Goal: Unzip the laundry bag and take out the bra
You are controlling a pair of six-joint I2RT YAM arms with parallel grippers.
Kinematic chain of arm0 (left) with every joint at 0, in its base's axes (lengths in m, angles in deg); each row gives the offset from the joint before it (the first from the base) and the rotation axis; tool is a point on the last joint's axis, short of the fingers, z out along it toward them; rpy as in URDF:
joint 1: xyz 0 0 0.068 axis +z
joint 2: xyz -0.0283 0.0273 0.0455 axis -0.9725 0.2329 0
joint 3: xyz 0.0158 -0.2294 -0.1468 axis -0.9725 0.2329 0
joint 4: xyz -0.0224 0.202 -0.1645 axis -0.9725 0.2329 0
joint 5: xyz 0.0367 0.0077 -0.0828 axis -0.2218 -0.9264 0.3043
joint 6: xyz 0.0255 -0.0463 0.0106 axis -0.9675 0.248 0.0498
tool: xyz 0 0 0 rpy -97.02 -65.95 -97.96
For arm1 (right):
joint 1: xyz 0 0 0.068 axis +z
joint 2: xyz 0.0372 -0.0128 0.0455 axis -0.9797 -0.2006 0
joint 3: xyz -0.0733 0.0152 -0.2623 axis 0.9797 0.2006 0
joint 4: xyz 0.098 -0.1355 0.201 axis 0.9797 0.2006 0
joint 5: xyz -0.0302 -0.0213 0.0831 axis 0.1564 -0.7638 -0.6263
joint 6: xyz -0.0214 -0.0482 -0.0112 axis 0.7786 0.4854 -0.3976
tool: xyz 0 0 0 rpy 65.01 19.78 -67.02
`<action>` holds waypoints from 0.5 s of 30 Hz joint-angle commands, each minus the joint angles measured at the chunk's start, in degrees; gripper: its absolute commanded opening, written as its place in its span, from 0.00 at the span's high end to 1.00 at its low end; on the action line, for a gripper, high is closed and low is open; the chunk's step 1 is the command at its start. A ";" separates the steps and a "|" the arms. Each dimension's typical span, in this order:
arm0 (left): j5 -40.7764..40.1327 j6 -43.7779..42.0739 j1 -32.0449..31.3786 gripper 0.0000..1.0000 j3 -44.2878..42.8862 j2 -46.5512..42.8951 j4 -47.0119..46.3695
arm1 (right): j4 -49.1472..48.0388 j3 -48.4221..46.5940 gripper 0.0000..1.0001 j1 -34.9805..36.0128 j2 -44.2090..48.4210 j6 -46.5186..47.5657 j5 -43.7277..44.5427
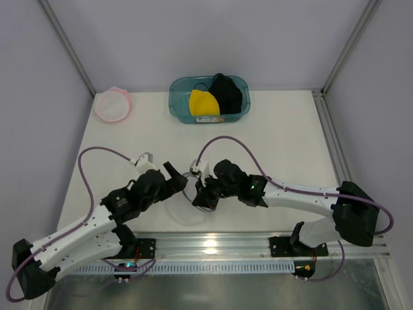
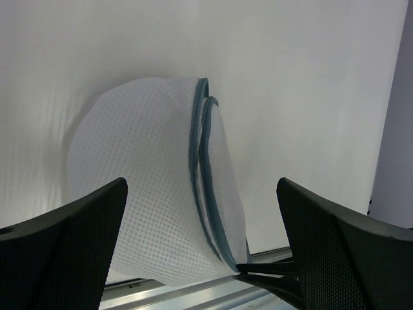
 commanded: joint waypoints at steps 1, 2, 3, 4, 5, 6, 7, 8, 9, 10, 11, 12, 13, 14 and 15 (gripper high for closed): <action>2.96 1.05 -0.05 0.01 2.19 2.28 -8.27 | -2.48 -2.65 0.96 0.81 -1.17 0.61 -0.91; 4.19 1.05 -0.14 0.01 2.38 2.72 -11.33 | -2.48 -2.65 0.96 0.90 -1.17 0.61 -0.65; 4.55 1.05 -0.05 0.03 2.38 4.20 -12.06 | -2.56 -2.56 0.96 0.90 -1.17 0.53 -0.56; 4.73 0.96 -0.14 0.04 1.86 5.09 -12.33 | -2.65 -2.56 0.96 0.81 -1.08 0.44 -0.47; 5.51 0.87 -0.14 0.04 1.50 5.88 -12.42 | -2.65 -2.47 0.96 0.99 -1.00 0.44 -0.21; 5.87 0.53 -0.14 0.05 1.24 7.54 -12.77 | -2.74 -2.47 0.96 0.90 -1.00 0.35 0.05; 6.30 0.26 -0.14 0.08 0.97 8.25 -13.12 | -2.74 -2.38 0.96 0.99 -0.82 0.35 0.14; 6.48 0.00 -0.14 0.10 0.80 8.96 -13.47 | -2.74 -2.38 0.96 0.99 -0.56 0.35 0.40; 6.57 -0.18 -0.14 0.13 0.71 9.48 -13.73 | -2.83 -2.30 0.96 0.99 -0.38 0.35 0.67; 6.49 -0.27 -0.14 0.15 0.79 10.36 -13.74 | -2.83 -2.30 0.96 0.99 -0.29 0.35 0.67; 6.48 -0.27 -0.14 0.18 1.14 10.72 -13.82 | -2.92 -2.21 0.96 0.90 0.06 0.26 0.67; 6.57 -0.27 -0.05 0.23 1.67 10.89 -14.43 | -3.09 -2.12 0.96 0.90 0.06 0.18 0.67; 7.01 -0.36 -0.14 0.28 2.11 11.16 -16.18 | -3.09 -2.03 0.96 0.90 0.23 0.09 0.58; 7.10 -0.27 -0.05 0.33 2.98 11.33 -16.98 | -3.18 -1.95 0.96 0.90 0.32 0.09 0.58; 7.19 -0.36 -0.05 0.48 3.25 11.42 -17.68 | -3.09 -1.77 0.96 0.99 0.58 -0.17 0.67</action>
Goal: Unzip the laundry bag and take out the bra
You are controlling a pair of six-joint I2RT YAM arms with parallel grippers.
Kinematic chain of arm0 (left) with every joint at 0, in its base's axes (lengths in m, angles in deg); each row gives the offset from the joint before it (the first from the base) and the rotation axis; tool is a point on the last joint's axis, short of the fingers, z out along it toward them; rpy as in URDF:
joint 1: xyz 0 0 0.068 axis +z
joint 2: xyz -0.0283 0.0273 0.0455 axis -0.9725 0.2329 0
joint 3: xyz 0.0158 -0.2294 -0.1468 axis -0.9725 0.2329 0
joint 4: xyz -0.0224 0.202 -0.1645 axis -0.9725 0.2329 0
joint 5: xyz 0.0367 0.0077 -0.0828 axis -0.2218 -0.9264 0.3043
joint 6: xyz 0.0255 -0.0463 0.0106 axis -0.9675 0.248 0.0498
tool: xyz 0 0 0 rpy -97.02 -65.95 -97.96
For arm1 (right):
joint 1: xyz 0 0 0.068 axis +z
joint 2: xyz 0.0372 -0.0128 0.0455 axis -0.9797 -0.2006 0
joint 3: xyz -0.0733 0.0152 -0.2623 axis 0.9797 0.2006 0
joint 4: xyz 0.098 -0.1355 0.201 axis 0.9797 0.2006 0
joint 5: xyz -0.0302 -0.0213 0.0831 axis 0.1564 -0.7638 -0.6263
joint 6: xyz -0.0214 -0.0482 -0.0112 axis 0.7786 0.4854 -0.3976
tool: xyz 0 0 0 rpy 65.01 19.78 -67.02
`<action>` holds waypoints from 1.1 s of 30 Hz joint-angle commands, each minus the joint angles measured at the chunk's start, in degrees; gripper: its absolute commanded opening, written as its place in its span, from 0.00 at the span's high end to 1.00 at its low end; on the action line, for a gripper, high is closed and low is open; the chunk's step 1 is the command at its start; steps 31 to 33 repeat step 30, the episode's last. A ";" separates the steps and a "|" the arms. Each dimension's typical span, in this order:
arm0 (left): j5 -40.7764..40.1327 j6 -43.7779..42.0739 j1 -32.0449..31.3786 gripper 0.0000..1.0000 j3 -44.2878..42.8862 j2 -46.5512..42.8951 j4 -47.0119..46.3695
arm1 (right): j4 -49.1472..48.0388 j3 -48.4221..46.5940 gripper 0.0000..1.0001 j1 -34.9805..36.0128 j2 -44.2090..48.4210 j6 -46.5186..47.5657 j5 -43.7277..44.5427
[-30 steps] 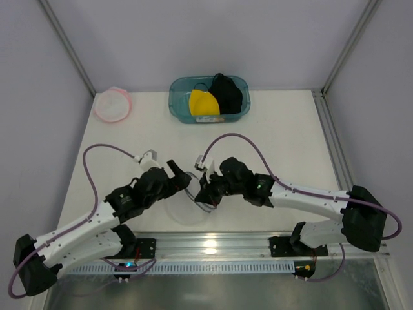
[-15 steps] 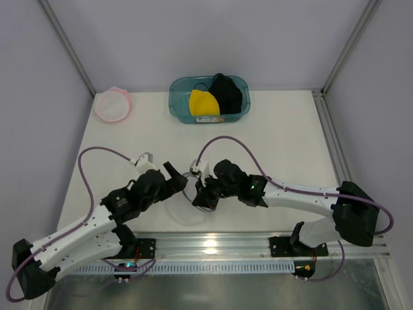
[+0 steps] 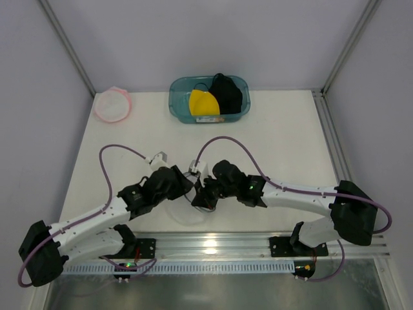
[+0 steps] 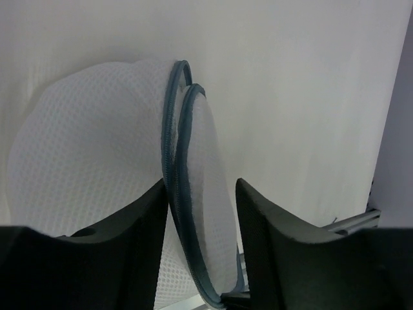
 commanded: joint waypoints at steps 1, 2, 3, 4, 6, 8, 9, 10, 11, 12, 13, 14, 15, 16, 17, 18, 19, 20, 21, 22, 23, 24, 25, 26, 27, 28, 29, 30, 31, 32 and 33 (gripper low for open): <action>0.57 -0.58 -0.08 0.55 1.18 0.49 -5.95 | -2.22 -1.42 0.96 0.55 1.85 -0.22 0.82; 0.48 -0.66 -0.08 0.63 1.27 0.58 -6.04 | -2.22 -1.24 0.96 0.47 2.12 -0.31 1.00; 0.30 -0.66 -0.16 0.80 1.36 0.58 -6.13 | -2.04 -0.72 0.96 0.46 2.90 -0.57 1.26; 0.13 -0.75 -0.16 0.87 1.53 0.67 -6.31 | -1.95 -0.37 0.96 0.55 3.43 -0.83 1.70; -0.23 -0.75 -0.08 1.00 1.62 0.50 -6.05 | -1.95 0.77 0.96 0.55 4.84 -1.45 3.98; -0.49 -0.93 -0.08 1.00 1.88 0.23 -6.05 | -1.52 1.48 0.75 0.46 7.21 -1.89 5.65; -0.58 -0.93 -0.08 1.00 1.97 0.06 -6.13 | -0.64 1.92 0.67 0.46 8.87 -2.41 6.44; -0.66 -0.93 -0.16 1.00 2.15 0.06 -5.96 | -0.11 2.27 0.64 0.55 9.84 -2.51 7.06; -0.67 -0.84 -0.16 1.00 2.23 -0.12 -6.04 | 0.24 2.62 0.52 0.55 10.90 -2.77 7.76; -0.58 -0.93 -0.16 1.00 2.41 -0.38 -5.96 | 1.20 3.50 0.38 0.47 12.13 -3.47 10.99; -0.58 -0.84 -0.08 1.00 2.59 -0.56 -5.96 | 1.38 4.20 0.29 0.55 13.44 -4.34 13.46; -0.49 -0.93 -0.16 1.00 2.94 -0.91 -6.22 | 1.39 4.90 0.22 0.47 16.59 -5.83 15.66; -0.05 -1.28 -0.08 1.00 3.29 -1.69 -7.09 | 4.08 6.04 0.14 0.46 18.27 -6.72 20.12; 0.30 -1.63 -0.16 1.00 3.64 -2.22 -7.71 | 5.07 6.49 0.11 0.46 19.94 -7.77 23.99; 0.56 -2.15 -0.16 1.00 4.51 -2.84 -8.59 | 6.21 6.75 0.09 0.46 23.27 -9.69 26.46; 1.09 -2.59 -0.16 1.00 4.96 -3.45 -9.55 | 8.66 7.10 0.03 0.46 24.95 -10.76 31.62; 1.18 -3.47 -0.16 1.00 5.48 -4.94 -11.13 | 9.99 7.11 0.01 0.46 26.62 -11.99 33.94; 1.53 -4.09 -0.16 1.00 6.27 -5.65 -12.01 | 12.26 7.11 0.00 0.55 29.69 -13.48 35.61; 1.71 -4.61 -0.08 1.00 6.54 -6.44 -12.63 | 12.89 7.11 0.01 0.47 31.11 -13.75 36.59; 1.88 -5.66 -0.16 1.00 6.80 -7.75 -13.59 | 13.60 7.19 0.01 0.55 32.60 -13.84 37.90; 1.97 -6.11 -0.16 1.00 7.07 -8.29 -13.69 | 15.08 7.20 0.01 0.55 35.05 -14.54 38.79; 1.97 -6.46 -0.16 1.00 6.98 -8.64 -13.69 | 15.62 7.46 0.00 0.47 36.21 -15.07 39.23; 2.06 -6.99 -0.08 1.00 6.89 -9.34 -13.34 | 16.23 7.63 0.01 0.46 37.26 -15.25 40.19; 2.06 -7.17 -0.16 1.00 6.63 -9.52 -12.91 | 16.85 8.33 0.01 0.46 39.28 -15.60 40.37; 2.23 -7.25 -0.16 1.00 6.54 -9.61 -12.64 | 16.85 8.77 0.00 0.46 40.17 -15.69 40.38; 2.23 -7.34 -0.16 1.00 6.54 -9.87 -12.38 | 16.94 9.13 0.01 0.46 41.05 -15.86 40.03; 2.32 -7.26 -0.16 1.00 6.72 -9.96 -12.37 | 17.12 9.74 0.01 0.46 41.66 -16.04 39.85; 2.41 -7.26 -0.08 1.00 6.89 -10.05 -12.37 | 17.21 9.92 0.01 0.55 42.71 -16.56 39.67; 2.41 -7.26 -0.08 1.00 6.89 -10.05 -12.37 | 17.21 9.92 0.01 0.55 42.71 -16.56 39.67; 2.41 -7.26 -0.08 1.00 6.89 -10.05 -12.37 | 17.21 9.92 0.01 0.55 42.71 -16.56 39.67; 2.41 -7.26 -0.08 1.00 6.89 -10.05 -12.37 | 17.21 9.92 0.01 0.55 42.71 -16.56 39.67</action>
